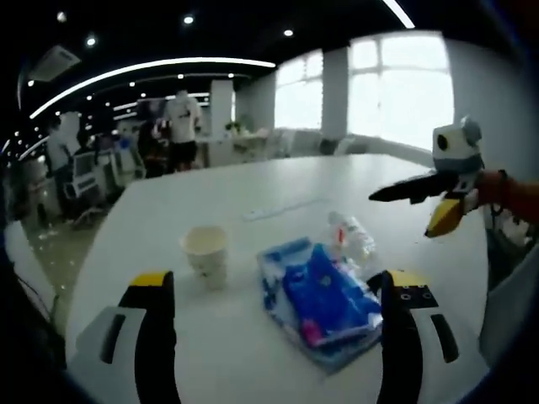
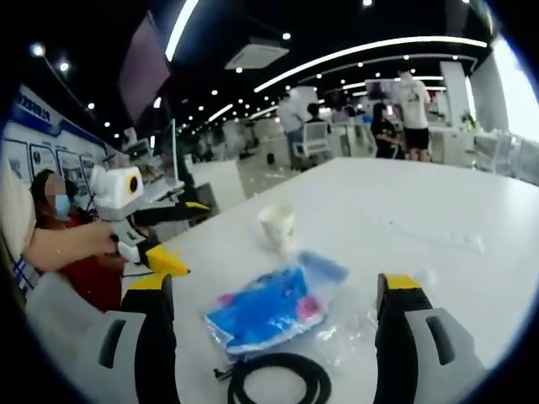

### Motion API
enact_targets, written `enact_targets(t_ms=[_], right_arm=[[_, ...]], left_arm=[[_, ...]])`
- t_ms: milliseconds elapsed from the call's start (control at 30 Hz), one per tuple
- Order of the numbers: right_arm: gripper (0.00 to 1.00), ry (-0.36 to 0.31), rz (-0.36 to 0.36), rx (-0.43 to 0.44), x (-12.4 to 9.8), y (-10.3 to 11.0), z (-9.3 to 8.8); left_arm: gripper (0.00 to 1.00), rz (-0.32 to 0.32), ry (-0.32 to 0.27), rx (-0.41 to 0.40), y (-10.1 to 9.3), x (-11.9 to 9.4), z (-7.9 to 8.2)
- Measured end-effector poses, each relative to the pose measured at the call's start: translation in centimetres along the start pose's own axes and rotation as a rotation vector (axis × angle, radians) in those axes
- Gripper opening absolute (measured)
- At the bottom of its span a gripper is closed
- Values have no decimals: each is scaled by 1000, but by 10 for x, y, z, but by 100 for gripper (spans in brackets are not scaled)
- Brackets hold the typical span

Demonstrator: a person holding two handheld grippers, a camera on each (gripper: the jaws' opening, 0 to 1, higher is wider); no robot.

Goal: Arrange the tabletop items into an orderly group along one side of the table until the central work area is clear of visible clutter.

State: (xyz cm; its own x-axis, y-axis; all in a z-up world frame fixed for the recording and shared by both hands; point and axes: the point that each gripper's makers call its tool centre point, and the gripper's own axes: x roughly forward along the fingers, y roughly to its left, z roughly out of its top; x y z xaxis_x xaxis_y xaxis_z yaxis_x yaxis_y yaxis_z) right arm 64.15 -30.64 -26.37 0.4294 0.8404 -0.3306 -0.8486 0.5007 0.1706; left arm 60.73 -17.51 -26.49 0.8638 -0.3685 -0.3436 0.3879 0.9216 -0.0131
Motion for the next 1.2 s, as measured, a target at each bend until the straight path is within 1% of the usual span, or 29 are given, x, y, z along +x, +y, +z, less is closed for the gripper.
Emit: enact_targets(t_ms=[33,67,100,167,200,267,333,400,467,500,567,633,700,767,833,933,967,1000,1033,1067,1100,1167,1200], right_arm=[[99,-4,6,-6,3,0,1],[99,-2,9,-6,7,-2,0],[99,-7,22,-17,12,-1,1],[99,-5,35,-20,19,-2,0],[99,-7,51,-21,22,-1,0],[99,-11,70,-23,28,1,0],[98,-11,82,-35,37,0,-2],[94,3,88,-36,46,-2,-7],[92,4,91,-37,51,-4,-9],[91,5,89,-36,55,-6,-12],[88,14,79,-38,61,-10,-16],[83,45,70,-42,64,-13,-23],[81,61,76,-48,66,-14,-30],[79,68,75,-48,69,-15,-33],[74,69,75,-61,73,-17,-36],[65,68,72,-79,77,-17,-38],[62,69,69,-99,78,-17,-39],[56,80,66,-137,80,-18,-41],[51,82,57,-141,81,-19,-42],[48,86,53,-156,82,-19,-43],[45,96,54,-184,83,-20,-46],[44,99,50,-184,84,-20,-47],[43,106,54,-182,85,-20,-49]], left_arm=[[99,-8,-22,-12,-2,-1,3],[99,-13,-17,-28,-3,-4,3],[99,-14,-4,-27,-5,-7,3],[99,-8,-5,-24,-8,-10,3],[99,-12,1,-22,-13,-12,2],[99,-12,20,-34,-15,-14,-1],[99,-10,20,-51,-17,-16,-2],[99,-9,10,-76,-19,-19,-2],[96,-15,30,-97,-22,-20,-6],[96,-8,41,-101,-22,-22,-9],[97,-3,39,-96,-23,-25,-12],[96,4,51,-98,-22,-27,-15],[96,13,65,-95,-21,-30,-18],[96,12,61,-93,-22,-33,-19],[96,11,53,-91,-24,-35,-20],[95,0,68,-82,-25,-34,-28],[94,5,78,-79,-24,-35,-30],[93,12,82,-67,-23,-35,-30],[93,19,90,-44,-20,-35,-32],[93,24,93,-41,-19,-35,-32],[92,34,87,-34,-17,-35,-31],[91,45,89,-30,-14,-35,-32],[90,45,100,-27,-14,-35,-34]])
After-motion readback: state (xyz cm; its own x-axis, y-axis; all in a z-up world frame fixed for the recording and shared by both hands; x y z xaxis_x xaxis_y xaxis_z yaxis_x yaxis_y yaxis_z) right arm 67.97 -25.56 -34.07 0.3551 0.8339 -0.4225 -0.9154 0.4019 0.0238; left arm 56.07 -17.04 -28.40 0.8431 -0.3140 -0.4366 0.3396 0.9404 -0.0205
